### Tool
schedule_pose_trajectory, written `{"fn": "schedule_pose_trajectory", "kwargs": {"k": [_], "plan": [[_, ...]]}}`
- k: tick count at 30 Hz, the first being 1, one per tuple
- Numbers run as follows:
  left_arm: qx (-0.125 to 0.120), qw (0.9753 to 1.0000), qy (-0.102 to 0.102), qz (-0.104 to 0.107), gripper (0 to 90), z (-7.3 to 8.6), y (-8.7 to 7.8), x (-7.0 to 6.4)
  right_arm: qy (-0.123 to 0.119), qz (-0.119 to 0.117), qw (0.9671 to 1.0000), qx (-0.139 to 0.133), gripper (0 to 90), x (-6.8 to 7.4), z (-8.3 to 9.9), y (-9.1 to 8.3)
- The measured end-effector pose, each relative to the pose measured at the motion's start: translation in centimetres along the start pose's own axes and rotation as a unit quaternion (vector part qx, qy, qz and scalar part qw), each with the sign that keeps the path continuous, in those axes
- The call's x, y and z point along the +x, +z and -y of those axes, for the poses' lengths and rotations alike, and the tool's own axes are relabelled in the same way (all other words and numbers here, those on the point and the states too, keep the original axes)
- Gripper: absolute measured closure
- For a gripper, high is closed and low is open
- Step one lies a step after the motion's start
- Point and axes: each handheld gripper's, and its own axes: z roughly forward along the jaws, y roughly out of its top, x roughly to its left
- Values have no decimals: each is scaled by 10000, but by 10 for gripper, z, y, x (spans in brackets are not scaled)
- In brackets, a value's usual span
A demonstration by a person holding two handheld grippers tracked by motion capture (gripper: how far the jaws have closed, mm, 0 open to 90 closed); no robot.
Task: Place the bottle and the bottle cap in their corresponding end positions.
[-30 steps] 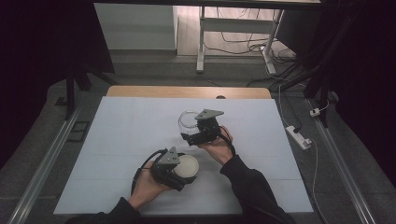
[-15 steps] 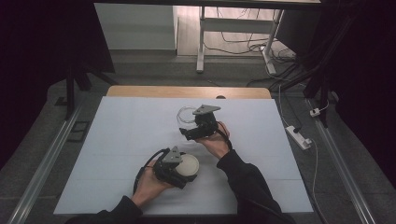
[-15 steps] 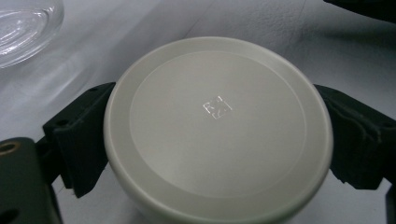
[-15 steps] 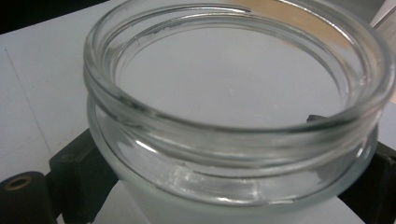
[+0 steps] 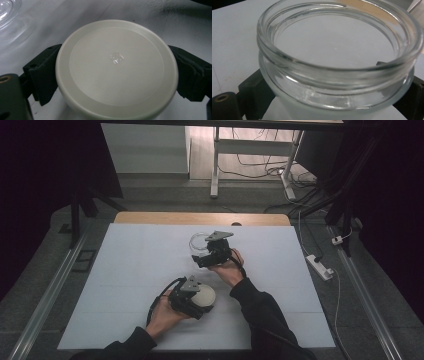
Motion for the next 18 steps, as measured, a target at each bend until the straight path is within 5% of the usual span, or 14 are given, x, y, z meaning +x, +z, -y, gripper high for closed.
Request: {"fn": "schedule_pose_trajectory", "kwargs": {"k": [18], "plan": [[519, 9985, 171, -47, 78, -1, 14, 3, 29, -6, 10000, 75, 67, -5, 8, 14]]}}
